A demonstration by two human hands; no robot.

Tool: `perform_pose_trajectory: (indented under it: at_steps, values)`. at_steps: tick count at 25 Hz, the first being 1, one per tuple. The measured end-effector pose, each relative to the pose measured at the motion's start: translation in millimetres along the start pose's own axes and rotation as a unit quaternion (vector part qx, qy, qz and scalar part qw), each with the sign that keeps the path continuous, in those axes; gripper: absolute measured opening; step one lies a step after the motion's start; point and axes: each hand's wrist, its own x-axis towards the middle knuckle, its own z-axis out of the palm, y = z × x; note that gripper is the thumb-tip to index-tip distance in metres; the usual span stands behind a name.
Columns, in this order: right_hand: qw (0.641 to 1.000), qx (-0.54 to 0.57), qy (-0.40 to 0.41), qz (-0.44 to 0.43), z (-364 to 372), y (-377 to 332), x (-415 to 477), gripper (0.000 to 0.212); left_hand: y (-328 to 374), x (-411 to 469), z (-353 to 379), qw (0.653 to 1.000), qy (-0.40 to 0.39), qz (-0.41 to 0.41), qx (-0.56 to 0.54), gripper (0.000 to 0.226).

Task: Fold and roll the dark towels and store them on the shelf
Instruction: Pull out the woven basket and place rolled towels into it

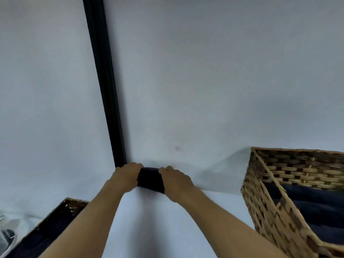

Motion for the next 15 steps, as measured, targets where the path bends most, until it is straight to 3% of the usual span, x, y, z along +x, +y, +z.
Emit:
perform_pose_trajectory:
  at_steps: [8,15]
  values:
    - [0.990,-0.121,0.048,0.051,57.4,5.7,66.7,0.038,-11.5,42.5,34.7,0.994,0.071,0.008,0.082,0.046]
    - [0.971,-0.233,0.040,0.027,22.2,-11.2,59.2,0.038,-8.2,20.3,23.8,0.981,0.117,0.057,0.142,0.041]
